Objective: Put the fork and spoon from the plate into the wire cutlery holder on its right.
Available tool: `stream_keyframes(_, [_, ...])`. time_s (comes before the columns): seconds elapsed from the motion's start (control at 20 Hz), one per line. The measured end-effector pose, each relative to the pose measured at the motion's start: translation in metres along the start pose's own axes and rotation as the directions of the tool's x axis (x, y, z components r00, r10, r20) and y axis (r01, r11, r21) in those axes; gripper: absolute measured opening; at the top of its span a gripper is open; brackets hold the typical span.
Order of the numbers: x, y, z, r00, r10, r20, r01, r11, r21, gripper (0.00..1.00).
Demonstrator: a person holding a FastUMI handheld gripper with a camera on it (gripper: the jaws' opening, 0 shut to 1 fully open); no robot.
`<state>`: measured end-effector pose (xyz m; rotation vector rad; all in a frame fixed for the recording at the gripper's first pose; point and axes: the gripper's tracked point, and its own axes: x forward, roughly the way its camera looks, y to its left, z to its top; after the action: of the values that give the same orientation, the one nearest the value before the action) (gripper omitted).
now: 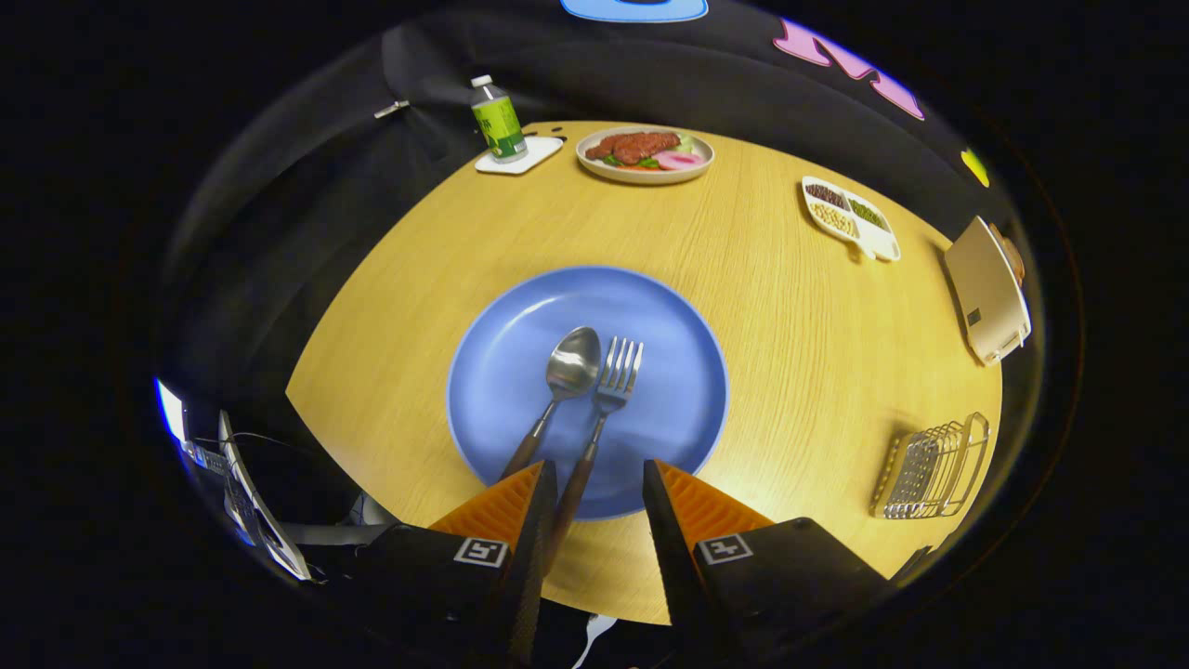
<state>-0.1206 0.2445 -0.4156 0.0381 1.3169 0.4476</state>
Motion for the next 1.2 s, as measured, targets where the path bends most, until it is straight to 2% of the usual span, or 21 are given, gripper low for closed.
stream_keyframes(0.2, [0.027,0.000,-0.008,0.998,-0.021,-0.053,0.021,1.000,0.007,0.61])
stream_keyframes(0.35, [0.038,0.004,-0.015,0.995,-0.027,-0.097,0.030,0.999,0.030,0.33])
stream_keyframes(0.4, [0.042,0.003,-0.015,0.994,-0.026,-0.107,0.031,0.999,0.042,0.30])
stream_keyframes(0.45, [0.043,0.002,-0.013,0.994,-0.026,-0.104,0.032,0.998,0.061,0.18])
stream_keyframes(0.55, [0.038,0.000,-0.011,0.995,-0.008,-0.103,0.016,0.997,0.074,0.09])
stream_keyframes(0.75, [0.022,-0.010,-0.001,0.998,0.008,-0.056,0.000,0.990,0.139,0.09])
stream_keyframes(0.85, [0.005,-0.014,0.008,0.999,0.038,-0.025,-0.033,0.988,0.154,0.09])
stream_keyframes(1.05, [-0.051,-0.030,0.024,0.993,0.097,0.071,-0.106,0.987,0.125,0.09])
stream_keyframes(1.2, [-0.094,-0.059,0.030,0.988,0.088,0.128,-0.101,0.990,0.097,0.09])
